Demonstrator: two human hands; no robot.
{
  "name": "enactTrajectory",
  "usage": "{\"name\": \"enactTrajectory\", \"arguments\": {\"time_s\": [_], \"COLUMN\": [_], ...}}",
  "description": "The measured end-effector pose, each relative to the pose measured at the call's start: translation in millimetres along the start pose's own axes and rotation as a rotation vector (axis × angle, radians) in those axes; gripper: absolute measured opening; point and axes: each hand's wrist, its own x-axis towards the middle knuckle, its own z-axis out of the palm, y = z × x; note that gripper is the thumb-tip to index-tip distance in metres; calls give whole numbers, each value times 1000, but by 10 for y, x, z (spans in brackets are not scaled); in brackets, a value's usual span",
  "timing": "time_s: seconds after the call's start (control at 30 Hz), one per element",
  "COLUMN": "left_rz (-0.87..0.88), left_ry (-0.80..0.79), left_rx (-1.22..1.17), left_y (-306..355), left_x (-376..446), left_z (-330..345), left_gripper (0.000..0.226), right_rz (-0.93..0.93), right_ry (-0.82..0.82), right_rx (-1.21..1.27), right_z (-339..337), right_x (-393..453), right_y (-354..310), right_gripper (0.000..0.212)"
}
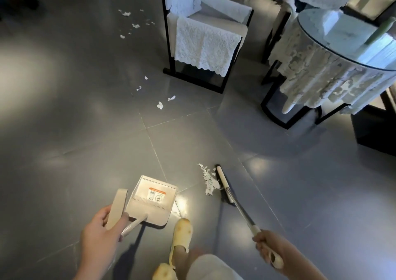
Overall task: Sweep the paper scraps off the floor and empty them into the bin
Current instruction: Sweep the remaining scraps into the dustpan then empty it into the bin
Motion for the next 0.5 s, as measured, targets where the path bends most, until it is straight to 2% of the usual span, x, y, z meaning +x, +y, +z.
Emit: {"name": "enactTrajectory", "arguments": {"time_s": [0.1,0.2,0.33,0.5], "left_rz": [1,-1,4,28], "left_ry": [59,105,108,96], "left_rx": [21,-6,7,-10], "left_y": [101,218,342,618], "left_x": [236,528,947,1574], "left_z": [-101,-218,-366,-571], "left_gripper": [12,5,8,14], "right_rz": [5,46,102,149], "right_ry": [-22,-96,-245,-344], "right_rx": [109,258,458,656], "right_z": [515,1012,1506,1941], "right_x": [-22,-2,81,80], "right_y": [-51,-229,-695,-1293], "right_gripper": [20,13,16,19]}}
